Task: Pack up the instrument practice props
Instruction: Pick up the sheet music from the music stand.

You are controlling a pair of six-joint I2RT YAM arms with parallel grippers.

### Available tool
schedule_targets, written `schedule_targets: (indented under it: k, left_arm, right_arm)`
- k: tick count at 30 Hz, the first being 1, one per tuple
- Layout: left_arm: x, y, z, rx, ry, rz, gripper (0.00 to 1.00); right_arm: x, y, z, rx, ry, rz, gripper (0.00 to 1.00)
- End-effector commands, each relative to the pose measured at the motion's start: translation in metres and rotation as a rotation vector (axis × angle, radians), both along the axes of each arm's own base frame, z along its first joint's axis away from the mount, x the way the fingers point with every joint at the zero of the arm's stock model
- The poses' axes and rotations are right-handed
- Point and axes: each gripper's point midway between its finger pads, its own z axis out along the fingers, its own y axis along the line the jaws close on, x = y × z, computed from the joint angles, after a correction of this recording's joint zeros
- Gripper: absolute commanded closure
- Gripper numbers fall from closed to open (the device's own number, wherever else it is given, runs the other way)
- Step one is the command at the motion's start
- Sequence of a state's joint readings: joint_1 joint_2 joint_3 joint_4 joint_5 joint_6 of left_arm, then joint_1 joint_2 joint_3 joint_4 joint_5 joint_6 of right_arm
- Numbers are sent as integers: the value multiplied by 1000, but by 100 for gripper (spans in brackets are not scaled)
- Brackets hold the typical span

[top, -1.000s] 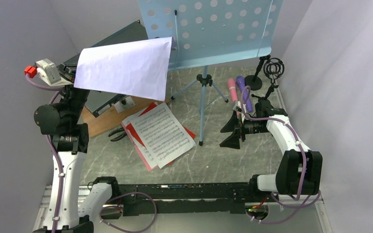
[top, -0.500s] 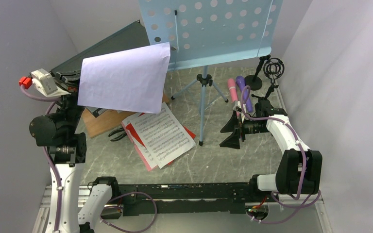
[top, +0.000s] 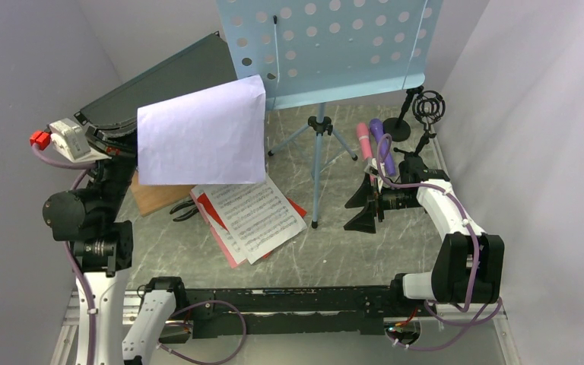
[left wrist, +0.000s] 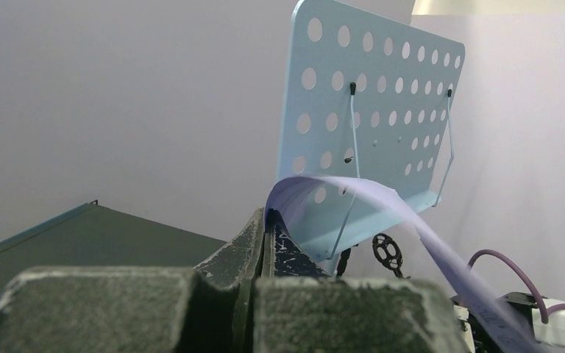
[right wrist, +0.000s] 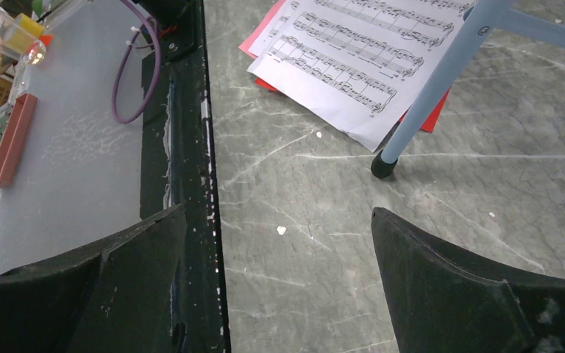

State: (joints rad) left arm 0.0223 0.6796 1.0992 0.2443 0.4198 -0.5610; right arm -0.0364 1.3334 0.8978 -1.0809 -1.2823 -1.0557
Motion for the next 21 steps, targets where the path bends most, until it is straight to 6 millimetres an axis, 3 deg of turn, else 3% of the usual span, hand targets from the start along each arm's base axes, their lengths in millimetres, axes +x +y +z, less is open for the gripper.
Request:
schedule_targets:
  k: [1,21]
  left_arm:
    - [-7,0,0,6,1,7,100]
    - [-39,2,-24,39,78,39,100]
  right_arm:
    - [7,1,7,2,-59,12,0]
    - [8,0,5,-4,-52,10,0]
